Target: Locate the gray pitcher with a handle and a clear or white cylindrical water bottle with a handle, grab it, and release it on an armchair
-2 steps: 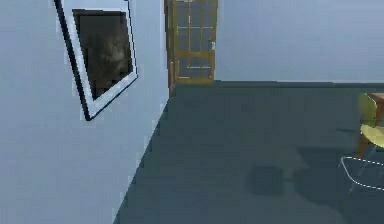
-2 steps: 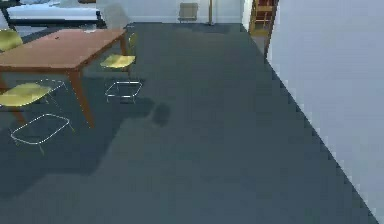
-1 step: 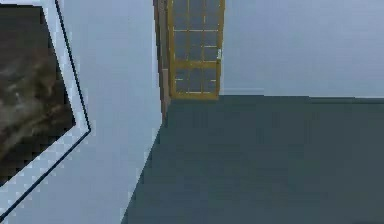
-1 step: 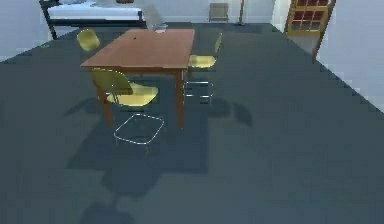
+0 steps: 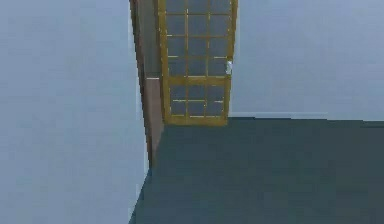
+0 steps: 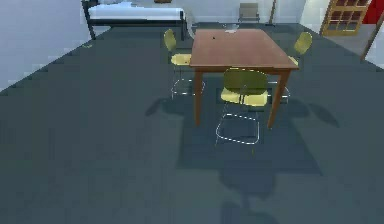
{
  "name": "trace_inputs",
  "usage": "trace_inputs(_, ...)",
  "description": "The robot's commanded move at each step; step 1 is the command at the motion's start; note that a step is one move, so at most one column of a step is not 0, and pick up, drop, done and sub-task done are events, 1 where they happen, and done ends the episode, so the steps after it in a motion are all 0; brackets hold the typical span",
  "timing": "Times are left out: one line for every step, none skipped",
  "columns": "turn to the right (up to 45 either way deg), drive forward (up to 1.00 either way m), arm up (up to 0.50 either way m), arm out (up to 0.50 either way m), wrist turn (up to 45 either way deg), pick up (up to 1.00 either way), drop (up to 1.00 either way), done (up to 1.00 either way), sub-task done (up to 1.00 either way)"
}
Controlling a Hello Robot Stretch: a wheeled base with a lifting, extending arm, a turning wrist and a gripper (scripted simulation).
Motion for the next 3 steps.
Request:
trace_inputs(0.0,1.0,0.0,0.0,0.0,0.0,0.0,0.0,0.0)
trace_inputs(3.0,0.0,0.0,0.0,0.0,0.0,0.0,0.0,0.0)
trace_inputs(0.0,1.0,0.0,0.0,0.0,0.0,0.0,0.0,0.0)
